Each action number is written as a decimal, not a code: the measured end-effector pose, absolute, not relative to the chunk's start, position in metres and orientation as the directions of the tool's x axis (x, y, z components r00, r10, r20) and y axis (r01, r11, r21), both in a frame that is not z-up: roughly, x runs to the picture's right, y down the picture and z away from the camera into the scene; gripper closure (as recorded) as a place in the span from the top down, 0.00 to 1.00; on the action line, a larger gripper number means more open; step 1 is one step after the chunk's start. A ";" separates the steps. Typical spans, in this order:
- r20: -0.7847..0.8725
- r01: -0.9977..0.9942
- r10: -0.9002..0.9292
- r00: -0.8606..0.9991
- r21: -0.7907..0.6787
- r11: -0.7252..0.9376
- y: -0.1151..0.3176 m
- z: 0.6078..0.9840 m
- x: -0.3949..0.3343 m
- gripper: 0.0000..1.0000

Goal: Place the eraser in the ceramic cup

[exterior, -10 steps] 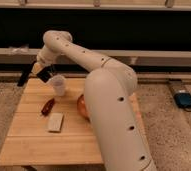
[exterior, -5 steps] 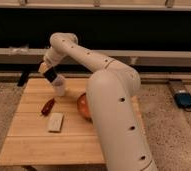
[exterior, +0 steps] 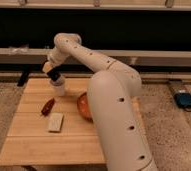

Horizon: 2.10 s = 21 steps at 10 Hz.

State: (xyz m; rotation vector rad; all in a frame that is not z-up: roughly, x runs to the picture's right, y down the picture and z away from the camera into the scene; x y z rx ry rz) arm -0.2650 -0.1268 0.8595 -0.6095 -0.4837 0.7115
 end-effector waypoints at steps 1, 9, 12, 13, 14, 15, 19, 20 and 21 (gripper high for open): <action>0.196 -0.456 0.725 0.660 -0.663 0.594 -0.125 0.862 -0.263 0.00; 0.175 -0.449 0.736 0.654 -0.693 0.564 -0.104 0.873 -0.253 0.68; 0.169 -0.451 0.735 0.657 -0.693 0.562 -0.101 0.875 -0.249 0.68; 0.169 -0.452 0.735 0.656 -0.693 0.562 -0.101 0.875 -0.248 0.68; 0.169 -0.453 0.735 0.656 -0.691 0.563 -0.102 0.875 -0.247 0.68; 0.171 -0.452 0.733 0.659 -0.689 0.567 -0.102 0.875 -0.245 0.68; 0.173 -0.451 0.730 0.661 -0.685 0.572 -0.102 0.874 -0.242 0.68; 0.174 -0.450 0.729 0.662 -0.686 0.572 -0.102 0.874 -0.243 0.68; 0.174 -0.449 0.729 0.662 -0.686 0.572 -0.101 0.874 -0.244 0.68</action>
